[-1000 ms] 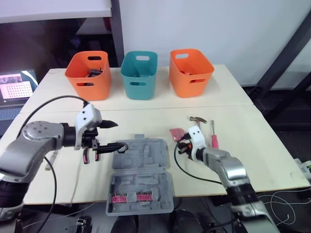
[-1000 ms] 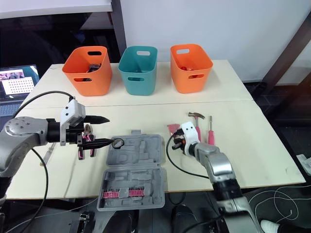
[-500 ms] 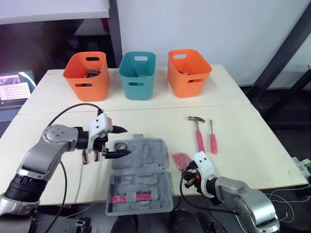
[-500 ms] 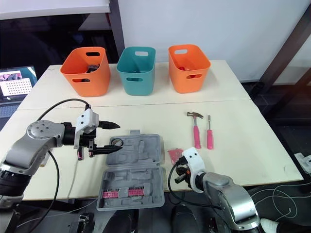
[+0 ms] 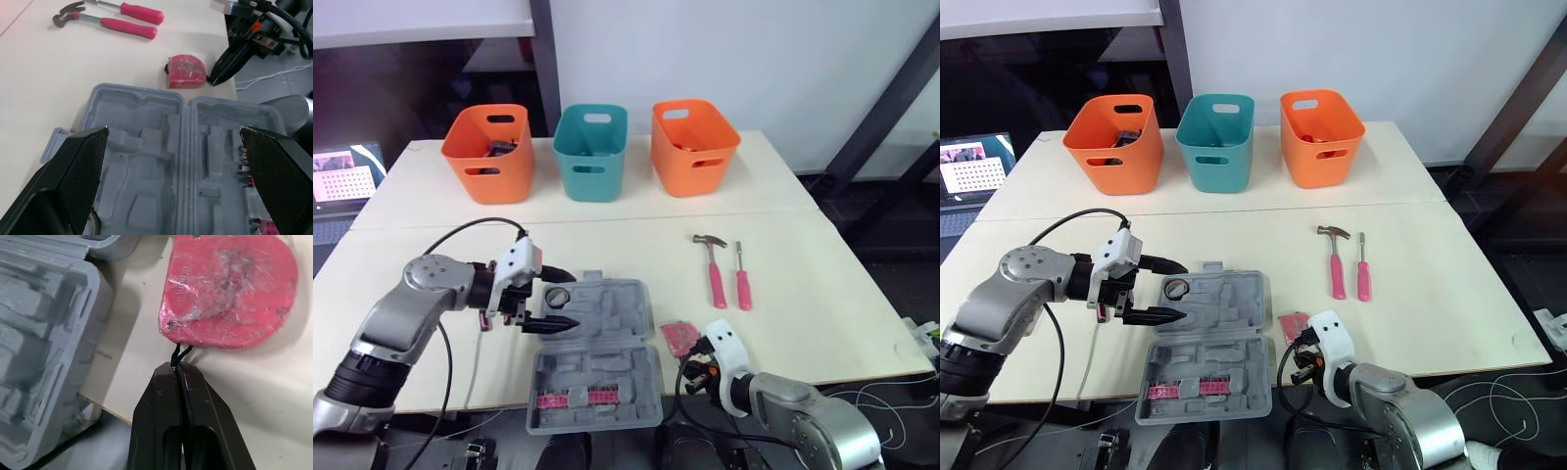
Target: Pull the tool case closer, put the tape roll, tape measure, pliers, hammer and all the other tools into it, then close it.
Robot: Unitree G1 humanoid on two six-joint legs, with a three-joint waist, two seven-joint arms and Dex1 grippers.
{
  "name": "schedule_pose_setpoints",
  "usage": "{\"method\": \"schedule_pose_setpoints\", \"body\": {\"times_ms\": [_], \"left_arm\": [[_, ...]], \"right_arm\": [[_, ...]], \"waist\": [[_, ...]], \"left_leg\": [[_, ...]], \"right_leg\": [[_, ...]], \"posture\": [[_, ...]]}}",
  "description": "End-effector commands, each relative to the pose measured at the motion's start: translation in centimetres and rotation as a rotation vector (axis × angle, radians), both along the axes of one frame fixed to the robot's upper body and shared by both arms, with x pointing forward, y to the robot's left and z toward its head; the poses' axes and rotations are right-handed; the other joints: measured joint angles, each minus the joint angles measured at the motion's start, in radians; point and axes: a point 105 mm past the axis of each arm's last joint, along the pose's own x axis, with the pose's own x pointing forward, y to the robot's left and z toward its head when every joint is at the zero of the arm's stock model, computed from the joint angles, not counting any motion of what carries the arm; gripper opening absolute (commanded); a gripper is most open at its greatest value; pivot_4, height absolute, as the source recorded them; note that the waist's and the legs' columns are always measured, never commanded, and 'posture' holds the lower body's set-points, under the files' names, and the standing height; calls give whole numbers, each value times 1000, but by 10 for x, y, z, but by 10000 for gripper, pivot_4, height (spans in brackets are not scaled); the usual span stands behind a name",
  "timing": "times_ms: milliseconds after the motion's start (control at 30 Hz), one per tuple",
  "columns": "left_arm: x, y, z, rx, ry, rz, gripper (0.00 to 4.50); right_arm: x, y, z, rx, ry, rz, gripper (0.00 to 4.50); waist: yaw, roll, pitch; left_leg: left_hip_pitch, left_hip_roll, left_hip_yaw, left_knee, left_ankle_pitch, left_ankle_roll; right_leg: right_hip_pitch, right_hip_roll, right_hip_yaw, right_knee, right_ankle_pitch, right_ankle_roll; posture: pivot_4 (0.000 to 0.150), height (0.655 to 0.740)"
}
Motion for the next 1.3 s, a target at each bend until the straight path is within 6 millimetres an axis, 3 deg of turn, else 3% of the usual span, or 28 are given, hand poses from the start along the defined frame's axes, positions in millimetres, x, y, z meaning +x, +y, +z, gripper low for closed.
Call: {"method": "schedule_pose_setpoints", "body": {"times_ms": [33,167,267,500,633,767,933,1133,1300], "left_arm": [[-2,1,9,-1,-39,-14,45000],[-1,0,8,1,-44,-15,45000],[0,1,8,7,-61,-10,45000],[4,3,4,18,-87,27,45000],[9,4,-3,33,-110,88,45000],[4,3,0,5,-112,76,45000],[-2,9,-3,17,-81,63,45000],[-10,18,-1,6,5,86,45000],[-17,22,-6,23,27,108,45000]], "right_arm": [[-4,2,1,21,17,0,348],[-3,-1,1,43,29,-27,348],[-5,-3,7,56,35,-22,8584],[-19,-25,50,81,-18,86,43557],[-28,-26,78,1,-95,362,44425],[-6,-33,85,-234,-303,545,44425],[23,-51,61,-434,-395,801,44425],[36,-59,41,-390,-363,975,44425],[58,-54,37,-393,-427,990,44425]], "waist": [[0,0,0],[1,0,0],[1,0,0],[2,0,0],[2,0,1],[1,0,1],[0,0,2],[0,0,3],[-3,0,3]], "left_leg": [[0,0,0,0,0,0],[0,0,0,0,0,0],[0,0,0,0,0,0],[-1,0,0,1,0,0],[-1,0,0,1,0,0],[0,0,0,1,0,0],[-2,0,1,4,0,0],[-2,0,1,4,0,0],[-2,0,1,5,0,0]], "right_leg": [[0,0,0,0,0,0],[0,0,0,0,0,0],[0,0,0,0,0,0],[0,0,0,0,0,0],[1,0,0,-1,-2,4],[0,0,-1,-1,-2,4],[1,0,0,-2,-2,4],[1,0,0,-1,-2,4],[1,0,1,0,-1,3]], "posture": [[1500,7400],[1500,7400],[1500,7400],[1500,7400],[1500,7400],[1500,7400],[1500,7400],[1500,7400],[1500,7400]]}}
